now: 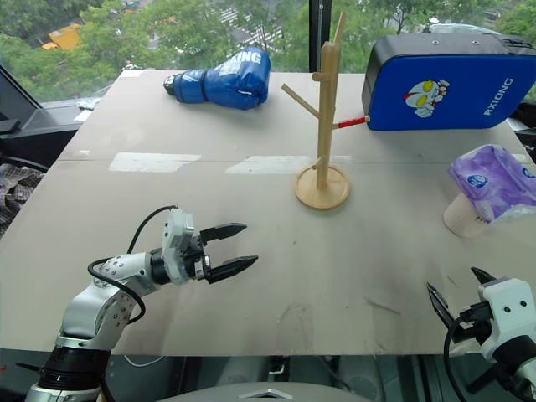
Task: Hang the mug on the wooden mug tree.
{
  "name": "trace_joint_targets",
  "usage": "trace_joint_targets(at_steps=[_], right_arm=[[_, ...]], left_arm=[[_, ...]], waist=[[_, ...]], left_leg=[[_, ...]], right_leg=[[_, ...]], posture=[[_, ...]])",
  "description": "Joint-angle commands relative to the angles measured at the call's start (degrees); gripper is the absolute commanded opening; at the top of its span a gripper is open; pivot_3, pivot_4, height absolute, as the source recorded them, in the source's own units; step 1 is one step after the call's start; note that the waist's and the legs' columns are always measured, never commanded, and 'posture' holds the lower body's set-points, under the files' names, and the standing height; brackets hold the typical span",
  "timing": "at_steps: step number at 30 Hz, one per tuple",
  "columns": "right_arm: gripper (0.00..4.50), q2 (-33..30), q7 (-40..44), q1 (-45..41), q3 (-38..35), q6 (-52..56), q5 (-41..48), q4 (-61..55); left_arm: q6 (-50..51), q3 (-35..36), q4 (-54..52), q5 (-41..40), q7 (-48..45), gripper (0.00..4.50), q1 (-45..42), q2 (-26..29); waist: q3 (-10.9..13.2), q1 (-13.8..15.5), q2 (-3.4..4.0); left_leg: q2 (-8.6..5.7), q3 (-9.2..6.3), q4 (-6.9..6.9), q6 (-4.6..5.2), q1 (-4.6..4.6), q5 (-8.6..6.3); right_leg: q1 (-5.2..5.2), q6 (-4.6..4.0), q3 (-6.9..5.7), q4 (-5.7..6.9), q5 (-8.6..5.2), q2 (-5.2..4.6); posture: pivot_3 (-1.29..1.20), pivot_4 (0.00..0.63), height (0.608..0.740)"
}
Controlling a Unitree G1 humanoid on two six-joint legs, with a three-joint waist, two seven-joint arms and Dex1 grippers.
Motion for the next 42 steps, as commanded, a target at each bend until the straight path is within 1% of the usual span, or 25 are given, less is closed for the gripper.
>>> trace_joint_targets(at_steps=[1,3,8,12,15,17,18,19,21,23,25,30,32,36,39,40,42], right_arm=[[4.44,-0.91,-0.43,-0.59,-2.18,-0.24,0.87,-3.01],[4.44,-1.29,-1.42,-1.95,-2.11,0.41,0.69,-4.3],[4.44,-0.91,-4.14,-2.06,-2.1,1.59,-1.69,-8.72],[4.44,-3.55,-4.65,-4.68,-7.13,7.15,6.59,-15.39],[4.44,-7.93,-4.73,-6.64,-12.22,11.33,9.7,-18.74],[4.44,-11.47,-4.52,-7.29,-15.42,14.9,11.49,-20.46],[4.44,-13.8,-4.33,-7.61,-16.99,16.93,10.92,-20.78],[4.44,-16.81,-4.51,-8.51,-18.39,19.22,9.14,-20.29],[4.44,-21.63,-5.85,-12.54,-20.74,24.5,9.74,-17.42],[4.44,-26.12,-4.83,-16.51,-21.25,27.64,10.63,-13.91],[4.44,-31.42,-5.73,-22.89,-17.0,31.9,10.45,-9.09],[4.44,-39.36,-7.27,-34.7,-6.37,38.61,8.22,-0.57],[4.44,-40.97,-7.63,-38.16,-2.91,40.28,7.05,2.03],[4.44,-41.63,-7.37,-42.26,2.51,42.77,5.64,5.72],[3.68,-41.52,-6.66,-43.78,4.08,42.8,4.72,7.15],[3.3,-41.85,-6.1,-43.73,4.36,42.63,4.37,7.37],[2.33,-42.15,-5.22,-43.54,4.69,42.26,3.59,7.66]], left_arm=[[-1.02,1.11,-0.84,-1.26,-1.62,4.5,0.16,0.63],[-1.57,0.38,-0.72,-1.56,-1.87,4.5,-1.29,-0.55],[-2.4,-1.85,0.84,-1.08,-4.06,4.5,-5.48,-2.07],[-1.56,-3.77,-0.02,-2.01,-5.98,4.5,-8.89,-2.6],[-2.54,-4.81,-0.91,-2.28,-8.0,4.5,-10.06,-2.91],[-2.13,-4.27,-1.51,-3.89,-8.9,4.5,-10.8,-3.14],[-1.95,-3.84,-1.88,-5.06,-9.68,4.5,-11.4,-3.19],[-1.7,-3.59,-1.98,-5.77,-10.03,4.5,-12.42,-3.21],[-0.7,-3.33,-2.66,-7.17,-9.83,4.5,-14.43,-3.3],[0.34,-3.39,-4.41,-8.27,-9.04,4.5,-15.37,-3.24],[1.46,-3.15,-6.57,-9.17,-7.69,4.5,-15.26,-3.04],[2.52,-2.9,-10.38,-9.25,-5.18,4.5,-13.55,-2.55],[3.03,-2.62,-11.95,-9.75,-3.76,4.5,-12.23,-2.58],[3.24,-2.42,-14.88,-9.8,-1.47,4.5,-9.0,-2.33],[3.32,-2.21,-16.03,-9.86,0.0,4.5,-8.14,-2.38],[3.4,-2.16,-16.25,-9.97,0.38,4.5,-8.06,-2.38],[3.48,-2.17,-16.62,-10.18,0.79,4.5,-7.9,-2.23]], waist=[[0.0,0.01,0.0],[0.0,-0.02,0.0],[-0.02,0.28,-0.01],[-0.01,0.19,-0.01],[-0.02,0.02,-0.02],[-0.02,0.07,-0.03],[-0.01,0.07,-0.03],[0.0,0.1,-0.05],[0.02,0.19,-0.1],[0.02,0.16,-0.11],[0.0,-0.03,-0.15],[0.03,-0.07,-0.18],[0.06,0.13,-0.18],[0.07,0.2,-0.19],[0.09,0.25,-0.2],[0.09,0.28,-0.2],[0.09,0.23,-0.2]], left_leg=[[0.0,0.0,0.0,-0.01,0.0,0.01],[0.0,0.03,0.0,-0.04,0.0,0.03],[0.0,0.03,0.01,-0.02,0.0,0.01],[0.0,0.07,0.02,0.11,0.0,0.19],[0.0,0.1,0.03,0.12,0.0,0.19],[0.0,0.09,0.02,0.12,0.0,0.2],[0.0,0.09,0.02,0.12,0.0,0.2],[0.0,0.09,0.02,0.12,0.0,0.2],[0.0,0.09,0.06,0.13,-0.02,0.2],[0.0,0.1,0.14,0.3,-0.02,0.11],[-0.01,0.12,0.16,0.32,-0.02,0.1],[0.0,0.2,0.1,0.18,-0.02,0.19],[-0.01,0.2,0.1,0.18,-0.08,0.19],[-0.02,0.21,0.12,0.22,-0.16,0.16],[-0.02,0.25,0.15,0.23,-0.16,0.16],[-0.02,0.24,0.15,0.22,-0.16,0.16],[-0.02,0.23,0.15,0.22,-0.15,0.16]], right_leg=[[0.0,0.01,0.0,-0.01,0.0,0.0],[0.0,0.01,0.01,-0.01,0.01,0.0],[0.0,0.04,-0.01,0.0,0.02,0.02],[0.0,0.15,0.02,0.0,0.08,0.05],[0.0,0.17,0.04,0.0,0.1,0.06],[0.01,0.17,0.04,0.0,0.1,0.09],[0.01,0.16,0.03,0.0,0.1,0.1],[0.01,0.16,0.04,0.01,0.1,0.11],[0.02,0.17,0.04,0.01,0.1,0.11],[0.05,0.18,0.04,0.0,0.11,0.12],[0.06,0.17,0.08,0.0,0.11,0.12],[0.04,0.15,0.17,0.02,0.11,0.17],[0.01,0.15,0.16,0.02,0.11,0.18],[0.01,0.17,0.16,-0.05,0.12,0.16],[0.01,0.19,0.16,-0.04,0.12,0.15],[0.01,0.19,0.16,-0.04,0.12,0.15],[0.01,0.19,0.15,-0.02,0.12,0.17]], posture=[[0.0,0.15,0.731],[0.0,0.15,0.731],[0.0,0.15,0.731],[0.0,0.15,0.731],[0.0,0.15,0.731],[0.0,0.15,0.731],[0.0,0.15,0.731],[0.0,0.15,0.731],[0.0,0.15,0.731],[0.0,0.15,0.731],[0.0,0.15,0.731],[0.0,0.15,0.731],[0.0,0.15,0.731],[0.0,0.15,0.731],[0.0,0.15,0.731],[0.0,0.15,0.731],[0.0,0.15,0.731]])
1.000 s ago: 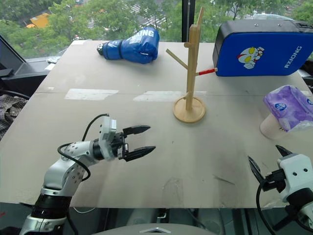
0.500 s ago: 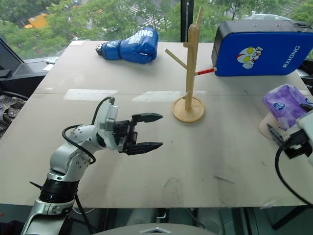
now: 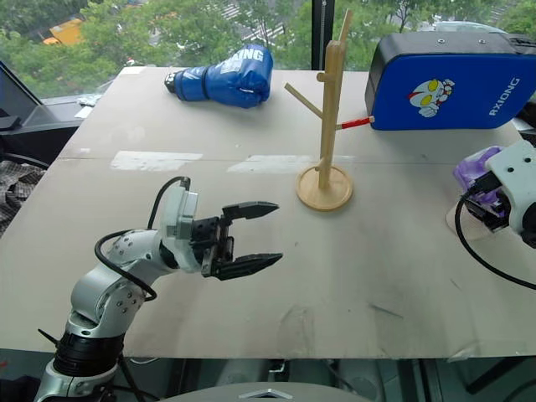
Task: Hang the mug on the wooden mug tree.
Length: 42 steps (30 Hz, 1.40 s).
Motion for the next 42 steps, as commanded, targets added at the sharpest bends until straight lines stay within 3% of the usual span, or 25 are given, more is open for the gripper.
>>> trace_joint_targets(at_steps=[1,5,12,19,26,30,31,36,42], right_arm=[[1.88,-1.26,1.4,-0.86,-0.73,-0.68,-1.97,-0.1],[0.13,-1.04,2.51,-1.06,-0.55,-1.3,-3.27,-0.35],[0.13,0.63,4.12,0.75,-2.77,-5.54,-6.2,-1.24],[0.13,4.88,6.73,-4.55,-10.06,-8.01,-2.02,-3.23],[0.13,2.27,8.7,-5.03,-10.4,-7.52,-3.62,-1.32],[1.46,0.62,10.99,-1.62,-12.38,-4.57,-3.88,0.08],[2.07,0.66,11.19,-1.29,-12.59,-3.83,-3.68,0.2],[4.28,0.44,12.59,0.89,-12.23,-3.08,-4.48,1.51],[4.43,0.32,11.46,-0.93,-8.85,-2.68,-5.96,6.69]], left_arm=[[-0.03,0.99,-3.04,-1.35,0.78,4.5,0.14,0.62],[0.08,1.0,-2.6,-1.57,0.55,4.5,-0.37,1.24],[0.09,0.46,-1.64,-1.57,0.61,4.5,-2.02,1.0],[0.15,0.23,-1.04,-1.77,0.57,4.5,-3.01,0.78],[-0.01,-0.12,-0.57,-1.49,0.58,4.5,-3.73,0.6],[0.05,-0.09,-0.94,-1.45,0.91,4.5,-3.28,0.75],[0.05,-0.11,-1.07,-1.45,0.97,4.5,-3.15,0.79],[0.67,-0.22,-1.99,-1.74,1.88,4.5,-2.94,0.91],[1.43,-0.12,-2.44,-1.91,2.48,4.5,-3.16,1.1]], waist=[[0.0,-0.11,0.0],[0.0,-0.26,0.0],[0.0,-0.19,0.0],[0.0,-0.29,0.01],[0.0,-0.2,0.01],[0.0,-0.16,0.0],[0.0,-0.21,0.0],[0.0,-0.32,0.01],[0.0,-0.3,0.0]], left_leg=[[0.0,0.0,0.0,0.0,0.01,0.0],[0.01,0.01,0.01,0.0,0.04,0.0],[0.0,0.04,0.01,-0.01,0.04,0.01],[0.01,0.07,0.01,-0.02,0.07,0.01],[0.02,0.09,0.02,-0.02,0.08,0.01],[0.02,0.12,0.02,-0.02,0.08,0.01],[0.02,0.14,0.02,-0.02,0.08,0.01],[0.06,0.15,0.02,-0.02,0.12,0.01],[0.06,0.2,0.03,-0.02,0.13,0.01]], right_leg=[[0.0,0.0,0.01,0.01,0.0,0.01],[0.01,0.01,0.03,0.02,0.0,0.02],[0.01,0.02,0.04,0.02,0.0,0.1],[0.01,0.03,0.08,0.03,0.01,0.25],[0.01,0.02,0.12,0.03,0.01,0.28],[0.02,0.02,0.14,0.03,0.01,0.26],[0.02,0.02,0.16,0.03,0.01,0.25],[0.02,0.02,0.18,0.04,0.01,0.12],[0.02,0.02,0.23,0.06,0.01,0.17]], posture=[[0.0,0.15,0.731],[0.0,0.15,0.731],[0.0,0.15,0.731],[0.0,0.15,0.731],[0.0,0.15,0.731],[0.0,0.15,0.731],[0.0,0.15,0.731],[0.0,0.15,0.731],[0.0,0.15,0.731]])
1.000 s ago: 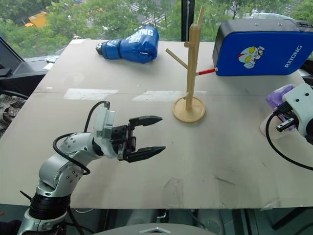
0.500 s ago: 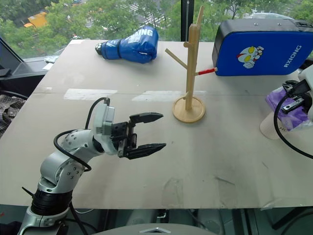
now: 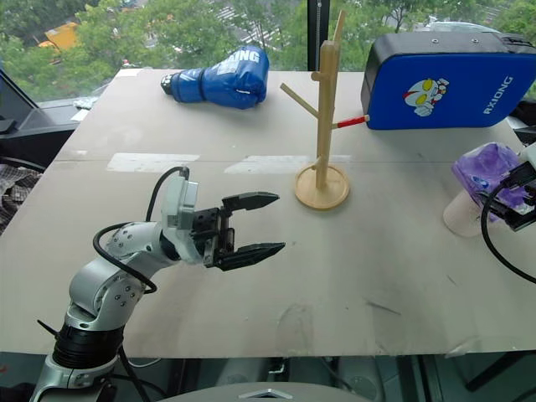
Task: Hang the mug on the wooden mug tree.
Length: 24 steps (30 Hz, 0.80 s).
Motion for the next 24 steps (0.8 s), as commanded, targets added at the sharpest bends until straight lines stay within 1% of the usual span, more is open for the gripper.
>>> trace_joint_targets(at_steps=[1,9,10,12,16,18,19,20,24], right_arm=[[4.43,-0.96,-0.6,-1.91,1.12,0.55,-1.02,3.19],[4.43,-1.8,2.41,-3.12,5.35,0.89,-0.61,9.33],[3.92,-1.9,2.61,-3.18,5.6,0.39,-0.86,9.82],[3.15,-1.55,2.71,-3.79,5.55,-0.18,-0.77,10.07],[1.27,-1.31,3.13,-4.28,5.03,-0.16,-0.2,9.3],[0.44,-1.2,3.2,-4.17,4.76,-0.05,-0.19,8.89],[0.18,-1.01,3.09,-4.11,4.49,-0.48,-0.35,8.62],[0.07,-0.77,2.87,-4.13,3.96,-0.8,-0.45,8.24],[0.07,0.69,0.8,-5.5,0.26,-0.39,-0.23,6.66]], left_arm=[[0.11,0.12,-2.54,-0.78,0.54,4.5,-0.37,0.24],[0.21,0.58,-2.76,-0.85,1.1,4.5,-0.17,0.51],[0.17,0.63,-2.87,-0.85,1.21,4.5,-0.04,0.53],[0.1,0.79,-3.09,-0.84,1.48,4.5,0.28,0.57],[-0.09,0.87,-3.53,-0.74,1.91,4.5,0.81,0.54],[-0.23,0.77,-3.58,-0.64,1.99,4.5,0.99,0.48],[-0.35,0.73,-3.52,-0.56,1.95,4.5,1.07,0.46],[-0.51,0.71,-3.41,-0.48,1.88,4.5,1.14,0.44],[-1.09,0.98,-2.85,-0.45,1.4,4.5,1.33,0.56]], waist=[[0.0,0.03,0.0],[0.0,0.01,0.0],[0.0,0.01,0.0],[0.0,0.03,0.0],[0.0,0.0,0.0],[0.0,0.01,0.0],[0.0,0.03,0.0],[0.0,0.04,0.0],[0.0,0.05,0.01]], left_leg=[[0.0,0.01,0.0,0.0,0.0,0.0],[0.0,0.03,0.0,0.0,0.0,0.0],[0.0,0.03,0.0,0.0,0.0,0.0],[0.0,0.03,0.0,0.0,0.01,0.0],[0.01,0.02,0.0,0.0,0.01,0.0],[0.01,0.02,0.0,0.0,0.01,0.0],[0.01,0.03,0.0,0.0,0.01,0.0],[0.01,0.03,0.0,0.0,0.01,0.0],[0.01,0.03,0.0,0.0,0.01,0.0]], right_leg=[[0.0,0.0,0.01,0.0,0.0,0.02],[0.0,0.0,0.05,0.0,0.0,0.12],[0.0,0.0,0.05,0.0,0.0,0.12],[0.0,0.0,0.05,0.0,0.0,0.12],[0.0,0.0,0.06,0.0,0.0,0.11],[0.0,0.0,0.06,0.0,0.0,0.06],[0.0,0.0,0.06,0.0,0.0,0.04],[0.0,0.0,0.05,0.0,0.0,0.03],[0.0,0.0,0.06,0.0,0.0,0.0]], posture=[[0.0,0.15,0.731],[0.0,0.15,0.731],[0.0,0.15,0.731],[0.0,0.15,0.731],[0.0,0.15,0.731],[0.0,0.15,0.731],[0.0,0.15,0.731],[0.0,0.15,0.731],[0.0,0.15,0.731]])
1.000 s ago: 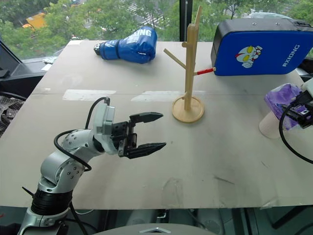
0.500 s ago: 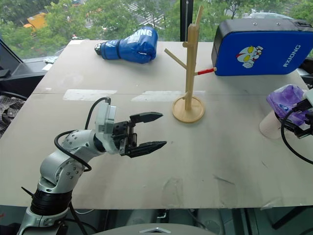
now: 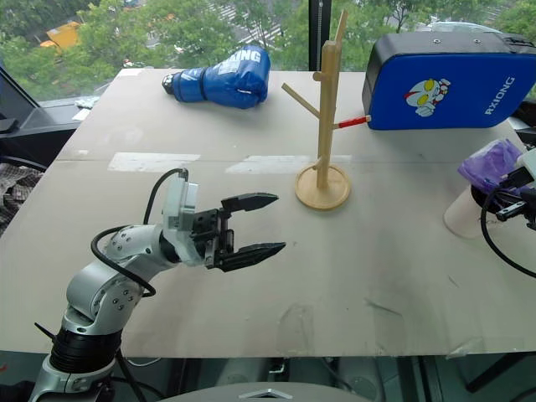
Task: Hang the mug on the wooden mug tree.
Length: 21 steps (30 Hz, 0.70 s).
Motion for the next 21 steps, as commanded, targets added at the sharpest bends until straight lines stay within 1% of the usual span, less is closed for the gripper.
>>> trace_joint_targets(at_steps=[1,4,6,8,9,13,14,17,18,21], right_arm=[[0.07,0.31,-2.03,-1.73,-6.05,-0.28,-0.15,-2.39],[0.07,1.31,-5.14,-2.04,-10.76,0.8,-1.63,-1.69],[0.07,2.76,-7.21,-0.52,-14.91,2.64,-2.77,-0.61],[0.07,3.95,-8.27,0.53,-17.16,4.16,-3.05,-0.32],[0.07,4.94,-8.45,2.6,-18.11,4.44,-3.57,0.03],[0.07,9.58,-11.7,8.57,-20.23,4.62,-6.09,1.54],[0.07,11.62,-12.34,10.24,-20.21,4.33,-6.29,1.81],[0.07,15.94,-13.2,16.09,-17.72,-0.02,-8.23,3.86],[0.37,16.56,-13.85,16.9,-17.16,-1.52,-9.0,5.0],[1.49,17.6,-13.03,19.8,-15.24,-6.29,-10.02,8.91]], left_arm=[[-1.32,0.91,-1.3,-0.36,-0.64,4.5,0.17,0.26],[-1.76,0.86,-0.88,-0.22,-0.97,4.5,0.11,0.09],[-2.14,0.55,-0.46,0.07,-1.18,4.5,0.01,-0.21],[-2.36,0.39,-0.14,0.16,-1.34,4.5,-0.08,-0.38],[-2.55,0.29,0.14,0.24,-1.55,4.5,-0.15,-0.43],[-3.14,0.11,1.06,0.46,-2.22,4.5,-0.37,-0.51],[-3.2,0.13,1.14,0.43,-2.29,4.5,-0.35,-0.52],[-3.17,0.09,0.94,0.35,-2.34,4.5,-0.21,-0.49],[-3.09,0.11,0.89,0.29,-2.36,4.5,-0.25,-0.48],[-2.74,0.52,1.0,-0.1,-2.62,4.5,-0.63,-0.17]], waist=[[0.0,0.0,0.01],[0.0,0.04,0.01],[-0.01,0.25,-0.01],[-0.01,0.45,-0.01],[-0.01,0.43,-0.01],[-0.06,0.59,-0.02],[-0.07,0.54,0.02],[-0.09,0.35,0.05],[-0.09,0.24,0.06],[-0.15,-0.14,0.17]], left_leg=[[0.0,0.01,0.0,0.0,0.0,0.0],[0.0,0.02,0.0,0.0,0.0,0.0],[0.0,0.02,0.0,0.0,0.0,0.0],[0.0,0.02,0.0,0.0,-0.01,0.0],[0.0,0.04,0.0,0.0,-0.01,0.0],[0.0,0.05,-0.01,0.0,0.0,0.0],[0.0,0.09,-0.01,0.0,0.0,0.0],[0.01,0.13,-0.02,0.0,0.06,0.0],[0.01,0.13,-0.02,0.0,0.07,0.0],[0.0,0.23,-0.02,0.01,0.14,-0.01]], right_leg=[[0.0,0.0,0.0,0.0,0.0,0.0],[0.0,0.0,0.0,0.0,0.0,0.03],[0.0,0.0,-0.02,0.0,0.0,0.05],[0.01,0.0,-0.05,0.0,0.0,0.11],[0.01,0.0,-0.03,0.0,0.0,0.11],[0.02,0.0,-0.03,0.0,0.0,0.16],[0.0,0.0,0.03,0.01,0.0,0.16],[0.0,0.01,0.13,0.05,0.0,0.18],[0.0,0.01,0.14,0.05,0.0,0.19],[-0.01,0.02,0.29,0.08,0.0,0.21]], posture=[[0.0,0.15,0.731],[0.0,0.15,0.731],[0.0,0.15,0.731],[0.0,0.15,0.731],[0.0,0.15,0.731],[0.0,0.15,0.731],[0.0,0.15,0.731],[0.0,0.15,0.731],[0.0,0.15,0.731],[0.0,0.15,0.731]])
